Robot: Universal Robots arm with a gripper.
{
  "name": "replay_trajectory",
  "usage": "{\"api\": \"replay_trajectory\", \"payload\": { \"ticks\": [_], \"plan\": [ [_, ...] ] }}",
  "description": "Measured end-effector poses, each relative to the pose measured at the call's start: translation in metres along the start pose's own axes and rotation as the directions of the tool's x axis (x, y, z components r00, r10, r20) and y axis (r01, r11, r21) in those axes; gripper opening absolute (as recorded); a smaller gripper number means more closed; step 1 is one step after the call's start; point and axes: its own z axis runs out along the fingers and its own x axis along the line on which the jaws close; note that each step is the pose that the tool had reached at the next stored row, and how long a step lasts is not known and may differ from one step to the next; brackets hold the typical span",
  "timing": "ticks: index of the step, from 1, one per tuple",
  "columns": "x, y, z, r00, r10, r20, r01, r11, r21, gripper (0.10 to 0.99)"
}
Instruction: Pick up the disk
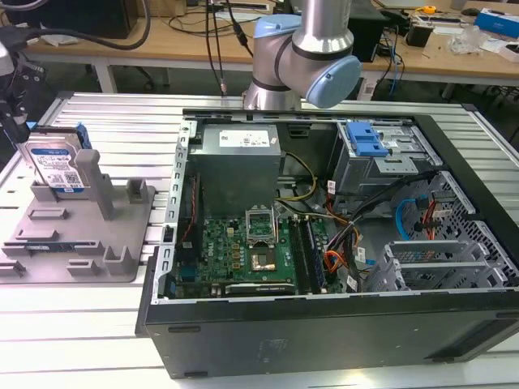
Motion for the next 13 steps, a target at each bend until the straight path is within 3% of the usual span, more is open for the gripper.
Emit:
{"api": "replay_trajectory", "payload": {
  "ticks": [2, 4, 5, 6, 9, 10, 11, 13],
  "plan": [
    [0.0, 0.0, 0.0, 0.9959, -0.091, -0.0034, 0.091, 0.9959, 0.0, 0.106],
    [0.0, 0.0, 0.0, 0.9917, -0.128, -0.0049, 0.128, 0.9918, 0.0, 0.114],
    [0.0, 0.0, 0.0, 0.9858, -0.168, -0.0064, 0.168, 0.9858, 0.0, 0.169],
    [0.0, 0.0, 0.0, 0.9804, -0.197, -0.0075, 0.197, 0.9804, -0.001, 0.298],
    [0.0, 0.0, 0.0001, 0.9631, -0.269, -0.0102, 0.269, 0.9631, -0.001, 0.416],
    [0.0, 0.0, 0.0001, 0.9516, -0.307, -0.0117, 0.307, 0.9517, -0.002, 0.482],
    [0.0, 0.0, 0.0002, 0.9403, -0.34, -0.013, 0.34, 0.9404, -0.002, 0.482],
    [0.0, 0.0, 0.0004, 0.925, -0.38, -0.0144, 0.38, 0.9251, -0.003, 0.482]
  ]
}}
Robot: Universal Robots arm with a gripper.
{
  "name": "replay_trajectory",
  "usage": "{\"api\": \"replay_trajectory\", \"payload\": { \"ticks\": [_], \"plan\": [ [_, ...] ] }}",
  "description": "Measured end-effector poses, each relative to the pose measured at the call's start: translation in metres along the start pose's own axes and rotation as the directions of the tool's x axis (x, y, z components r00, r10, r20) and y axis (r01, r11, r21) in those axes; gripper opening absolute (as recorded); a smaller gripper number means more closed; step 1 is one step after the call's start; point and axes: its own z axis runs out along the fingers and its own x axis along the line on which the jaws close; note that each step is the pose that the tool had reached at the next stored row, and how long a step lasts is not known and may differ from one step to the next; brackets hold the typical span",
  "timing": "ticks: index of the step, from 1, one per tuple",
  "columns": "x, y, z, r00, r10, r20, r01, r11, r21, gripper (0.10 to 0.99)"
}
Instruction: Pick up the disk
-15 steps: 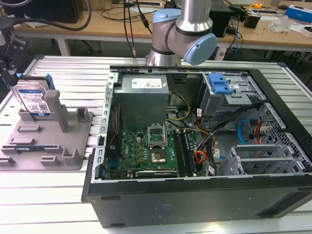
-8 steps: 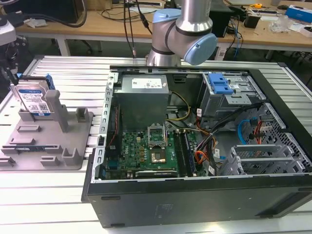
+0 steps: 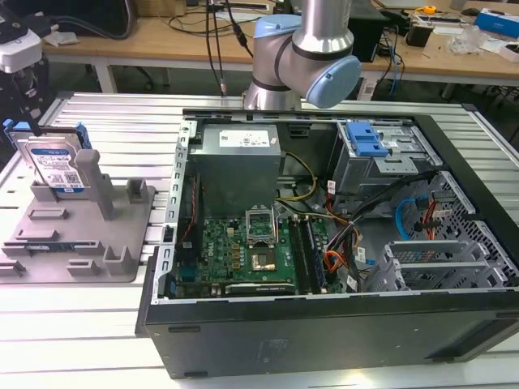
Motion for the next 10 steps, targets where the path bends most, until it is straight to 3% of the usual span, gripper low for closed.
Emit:
{"api": "replay_trajectory", "payload": {
  "ticks": [5, 8, 10],
  "plan": [
    [0.0, -0.0001, 0.0003, 0.9951, -0.098, -0.0038, 0.098, 0.9951, 0.0, 0.482],
    [0.0, 0.0, 0.0005, 0.9878, -0.156, -0.0061, 0.156, 0.9878, 0.0, 0.482],
    [0.0, -0.0001, 0.0007, 0.9795, -0.201, -0.0078, 0.201, 0.9795, -0.001, 0.482]
  ]
}}
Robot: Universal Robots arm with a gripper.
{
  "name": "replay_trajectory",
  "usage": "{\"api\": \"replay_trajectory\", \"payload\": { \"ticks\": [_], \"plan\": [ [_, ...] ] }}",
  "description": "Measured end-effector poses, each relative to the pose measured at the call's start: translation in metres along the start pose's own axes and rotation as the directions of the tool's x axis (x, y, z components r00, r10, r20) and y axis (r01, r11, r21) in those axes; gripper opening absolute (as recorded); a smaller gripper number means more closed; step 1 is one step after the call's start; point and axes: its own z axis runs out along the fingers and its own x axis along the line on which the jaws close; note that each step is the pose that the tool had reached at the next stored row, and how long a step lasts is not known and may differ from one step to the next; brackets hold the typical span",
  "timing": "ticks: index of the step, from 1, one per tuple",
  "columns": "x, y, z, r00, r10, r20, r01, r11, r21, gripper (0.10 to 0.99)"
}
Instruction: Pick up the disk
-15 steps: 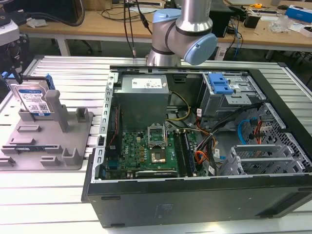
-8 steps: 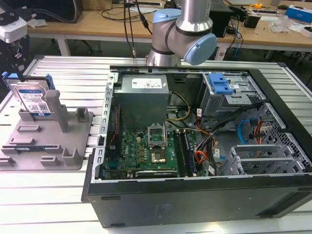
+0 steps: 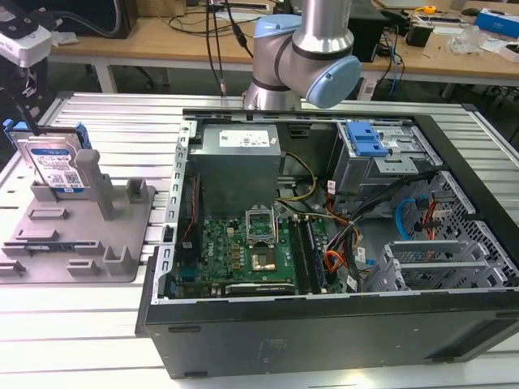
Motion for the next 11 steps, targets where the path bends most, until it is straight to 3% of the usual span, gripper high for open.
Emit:
{"api": "replay_trajectory", "payload": {
  "ticks": [4, 7, 11],
  "plan": [
    [0.0, 0.0, 0.0003, 0.9952, -0.097, -0.0035, 0.097, 0.9953, 0.0, 0.482],
    [0.0, 0.0, 0.0007, 0.9841, -0.178, -0.0063, 0.178, 0.9841, 0.0, 0.482],
    [0.0, 0.0, 0.0012, 0.9624, -0.272, -0.0098, 0.272, 0.9624, -0.001, 0.482]
  ]
}}
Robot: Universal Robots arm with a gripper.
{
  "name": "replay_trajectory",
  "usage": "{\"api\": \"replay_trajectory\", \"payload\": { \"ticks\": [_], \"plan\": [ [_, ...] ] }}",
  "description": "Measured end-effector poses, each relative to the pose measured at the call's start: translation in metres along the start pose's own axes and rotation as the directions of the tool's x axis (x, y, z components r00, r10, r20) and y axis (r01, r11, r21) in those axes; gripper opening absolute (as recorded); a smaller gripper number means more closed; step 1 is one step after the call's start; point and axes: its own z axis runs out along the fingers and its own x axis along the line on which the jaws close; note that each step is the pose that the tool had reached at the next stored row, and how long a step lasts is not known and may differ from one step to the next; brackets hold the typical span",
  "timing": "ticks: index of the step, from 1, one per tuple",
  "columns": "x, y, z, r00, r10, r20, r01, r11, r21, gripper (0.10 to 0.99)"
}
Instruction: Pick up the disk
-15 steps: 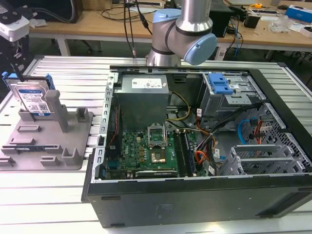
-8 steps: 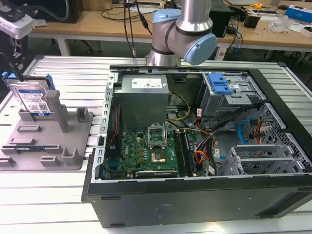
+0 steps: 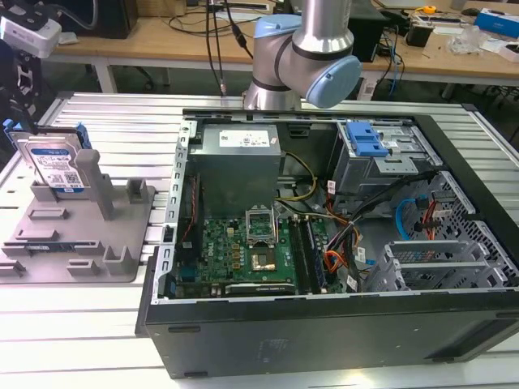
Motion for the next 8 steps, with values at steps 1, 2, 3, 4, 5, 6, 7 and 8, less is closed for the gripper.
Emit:
{"api": "replay_trajectory", "payload": {
  "ticks": [1, 2, 3, 4, 5, 6, 7, 8],
  "plan": [
    [0.0, 0.0, 0.0001, 0.9998, -0.017, -0.0007, 0.017, 0.9998, 0.0, 0.482],
    [0.0, 0.0, 0.0003, 0.9992, -0.041, -0.0015, 0.041, 0.9992, 0.0, 0.482],
    [0.0, 0.0, 0.0004, 0.9982, -0.06, -0.0022, 0.06, 0.9982, 0.0, 0.482],
    [0.0, 0.0, 0.0005, 0.9964, -0.084, -0.0032, 0.084, 0.9964, 0.0, 0.482],
    [0.0, 0.0, 0.0007, 0.9949, -0.101, -0.0038, 0.101, 0.9949, 0.0, 0.482],
    [0.0, 0.0, 0.0008, 0.9928, -0.12, -0.0045, 0.12, 0.9928, 0.0, 0.482],
    [0.0, 0.0, 0.0009, 0.9904, -0.138, -0.0052, 0.138, 0.9904, 0.0, 0.482],
    [0.0, -0.0001, 0.0011, 0.9876, -0.157, -0.0058, 0.157, 0.9876, 0.0, 0.482]
  ]
}}
